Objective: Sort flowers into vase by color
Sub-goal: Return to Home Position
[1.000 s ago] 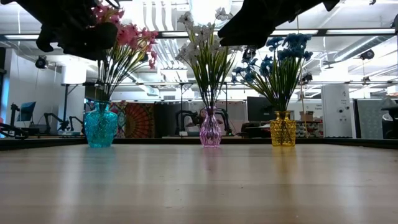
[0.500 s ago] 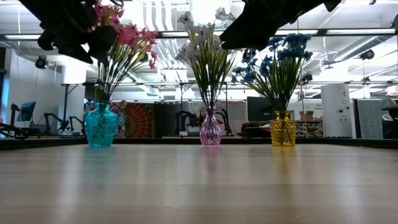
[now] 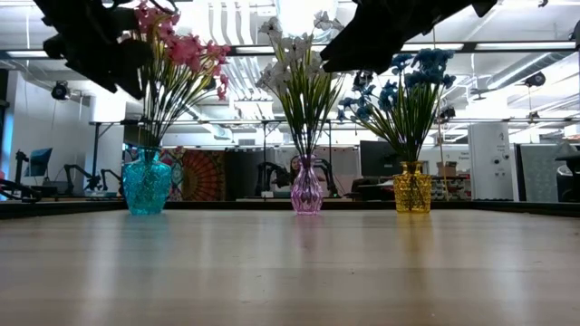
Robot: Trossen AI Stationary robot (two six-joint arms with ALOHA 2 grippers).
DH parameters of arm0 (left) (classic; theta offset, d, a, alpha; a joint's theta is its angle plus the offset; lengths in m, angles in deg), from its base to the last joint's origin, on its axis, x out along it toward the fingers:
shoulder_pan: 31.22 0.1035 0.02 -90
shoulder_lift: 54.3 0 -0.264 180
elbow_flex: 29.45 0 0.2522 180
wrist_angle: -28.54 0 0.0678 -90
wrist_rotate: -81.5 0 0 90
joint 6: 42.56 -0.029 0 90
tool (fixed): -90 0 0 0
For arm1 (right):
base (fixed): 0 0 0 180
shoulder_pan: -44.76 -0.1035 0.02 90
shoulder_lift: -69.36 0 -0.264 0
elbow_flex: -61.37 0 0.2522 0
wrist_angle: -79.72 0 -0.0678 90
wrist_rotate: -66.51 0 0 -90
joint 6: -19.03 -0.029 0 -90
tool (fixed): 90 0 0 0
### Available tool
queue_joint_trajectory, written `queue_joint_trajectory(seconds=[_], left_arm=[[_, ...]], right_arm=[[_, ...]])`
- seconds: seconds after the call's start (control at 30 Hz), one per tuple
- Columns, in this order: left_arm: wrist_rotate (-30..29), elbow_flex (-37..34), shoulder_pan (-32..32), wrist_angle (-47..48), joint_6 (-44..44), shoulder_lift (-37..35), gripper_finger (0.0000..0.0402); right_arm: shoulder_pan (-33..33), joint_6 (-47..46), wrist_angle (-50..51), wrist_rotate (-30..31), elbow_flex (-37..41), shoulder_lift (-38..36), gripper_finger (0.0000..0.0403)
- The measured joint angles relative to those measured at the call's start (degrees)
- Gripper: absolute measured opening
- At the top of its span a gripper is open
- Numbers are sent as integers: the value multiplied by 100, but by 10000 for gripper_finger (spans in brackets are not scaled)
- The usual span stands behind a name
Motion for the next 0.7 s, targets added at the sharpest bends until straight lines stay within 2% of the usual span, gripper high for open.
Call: queue_joint_trajectory(seconds=[0.47,0.7], left_arm=[[272,614,-105,806,-375,0,304],[745,816,-133,1298,-217,-28,304]], right_arm=[[0,-128,50,4,0,0,210],[0,-128,52,4,0,0,210]])
